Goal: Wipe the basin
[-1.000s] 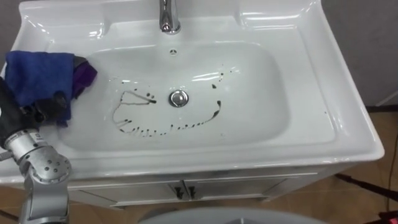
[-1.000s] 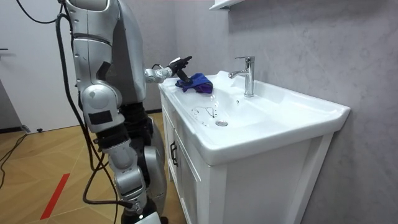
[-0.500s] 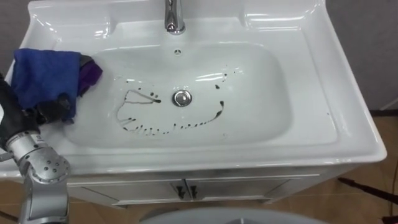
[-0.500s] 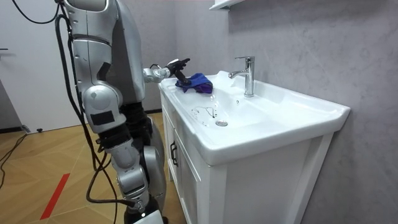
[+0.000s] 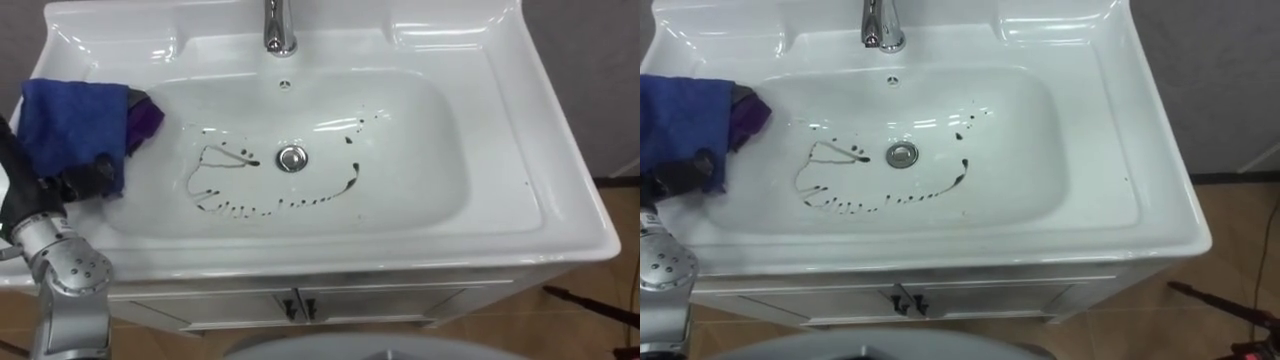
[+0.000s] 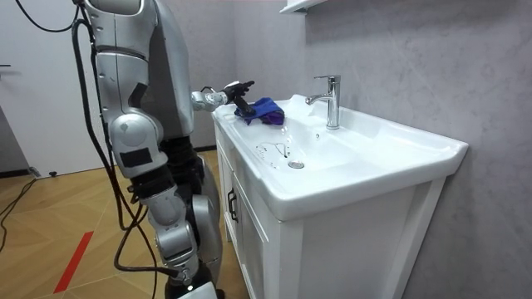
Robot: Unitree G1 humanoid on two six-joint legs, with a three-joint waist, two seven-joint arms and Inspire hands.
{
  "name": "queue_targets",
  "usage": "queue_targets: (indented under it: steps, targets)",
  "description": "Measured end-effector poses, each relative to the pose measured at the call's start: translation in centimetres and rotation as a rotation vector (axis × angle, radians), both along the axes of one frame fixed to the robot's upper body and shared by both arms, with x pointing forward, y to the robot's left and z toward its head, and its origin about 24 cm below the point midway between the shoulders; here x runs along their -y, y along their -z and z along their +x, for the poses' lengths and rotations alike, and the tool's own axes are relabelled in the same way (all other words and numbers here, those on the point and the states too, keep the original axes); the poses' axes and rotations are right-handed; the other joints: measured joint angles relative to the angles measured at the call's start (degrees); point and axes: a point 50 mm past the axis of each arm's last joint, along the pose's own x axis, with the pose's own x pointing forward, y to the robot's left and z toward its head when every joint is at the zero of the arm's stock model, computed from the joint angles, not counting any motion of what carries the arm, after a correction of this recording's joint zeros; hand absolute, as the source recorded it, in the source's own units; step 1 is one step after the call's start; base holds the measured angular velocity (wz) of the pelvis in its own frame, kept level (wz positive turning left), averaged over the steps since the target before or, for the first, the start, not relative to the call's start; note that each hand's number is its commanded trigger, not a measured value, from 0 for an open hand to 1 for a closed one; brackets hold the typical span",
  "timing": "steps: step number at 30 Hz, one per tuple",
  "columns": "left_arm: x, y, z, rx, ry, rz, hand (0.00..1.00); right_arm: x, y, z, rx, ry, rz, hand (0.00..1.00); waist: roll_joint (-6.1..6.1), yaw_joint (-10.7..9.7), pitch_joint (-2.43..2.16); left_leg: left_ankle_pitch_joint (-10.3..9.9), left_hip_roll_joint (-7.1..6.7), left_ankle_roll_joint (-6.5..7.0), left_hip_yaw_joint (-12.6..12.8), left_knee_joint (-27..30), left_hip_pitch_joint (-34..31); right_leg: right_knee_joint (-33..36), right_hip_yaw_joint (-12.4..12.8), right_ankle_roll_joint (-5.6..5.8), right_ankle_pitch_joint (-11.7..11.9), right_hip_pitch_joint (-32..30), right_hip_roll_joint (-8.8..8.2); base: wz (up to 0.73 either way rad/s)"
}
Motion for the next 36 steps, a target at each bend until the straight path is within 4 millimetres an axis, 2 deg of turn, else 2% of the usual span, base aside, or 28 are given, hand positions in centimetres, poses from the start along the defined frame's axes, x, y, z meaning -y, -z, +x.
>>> queue_targets:
  steps: [6, 18, 24, 31, 32, 33, 34, 36]
  targets:
    - [0.3, 1.2, -0.3, -0.059, 0.008, -0.014, 0.0, 0.0, 0.0, 0.0, 0.004, 0.004, -0.001, 0.0, -0.23, 0.0, 0.07, 0.0, 0.05, 0.0, 0.4, -0.2, 0.7, 0.1, 0.7, 0.0, 0.0, 0.3, 0.09, -0.04]
    - [0.9, 2.1, -0.5, -0.112, 0.02, 0.015, 0.0, 0.1, -0.1, 0.1, 0.026, 0.002, -0.01, 0.0, -0.98, -0.3, 0.03, 0.0, 0.12, 0.0, 1.1, 0.0, 0.8, 0.0, 0.8, -0.01, 0.0, 0.4, 0.06, -0.01]
    - [1.0, 2.3, -0.5, -0.127, 0.021, 0.017, 0.0, 0.2, -0.1, -0.1, 0.024, 0.009, -0.023, 0.0, -0.93, -0.5, 0.08, 0.0, 0.17, -0.01, 1.1, 0.3, 0.8, 0.0, 0.8, -0.02, 0.0, 0.5, 0.06, 0.0]
    - [1.4, 3.9, 0.1, -0.184, 0.033, -0.026, 0.0, 0.2, -0.1, -0.6, 0.006, 0.015, -0.038, 0.0, -0.59, -0.2, 0.04, 0.0, 0.21, -0.05, 1.2, 0.0, 0.9, 0.0, 1.0, -0.12, 0.0, 0.6, 0.13, 0.0]
    - [1.5, 4.1, 0.2, -0.192, 0.037, -0.034, 0.25, 0.2, -0.1, -0.6, 0.004, 0.015, -0.037, 0.0, -0.57, -0.2, 0.04, 0.1, 0.21, -0.06, 1.2, -0.1, 1.1, 0.0, 1.1, -0.15, 0.0, 0.8, 0.12, 0.0]
    - [1.4, 4.1, 0.2, -0.198, 0.038, -0.037, 0.73, 0.2, -0.1, -0.6, 0.004, 0.015, -0.036, 0.0, -0.57, -0.1, 0.04, 0.1, 0.2, -0.07, 1.3, -0.1, 1.3, 0.0, 1.1, -0.19, 0.0, 0.9, 0.12, 0.0]
    - [1.4, 4.3, 0.2, -0.206, 0.04, -0.041, 1.0, 0.2, -0.1, -0.6, 0.004, 0.015, -0.037, 0.0, -0.62, -0.1, 0.01, 0.1, 0.18, -0.09, 1.4, -0.3, 1.8, -0.3, 1.3, -0.25, -0.1, 1.2, 0.1, -0.05]
    - [1.2, 4.3, 0.1, -0.213, 0.04, -0.043, 1.0, 0.2, -0.1, -0.6, 0.007, 0.016, -0.037, 0.0, -0.74, 0.1, -0.14, 0.2, 0.18, -0.27, 1.7, -0.7, 2.1, -0.6, 1.9, -0.31, -0.2, 1.3, 0.12, -0.08]
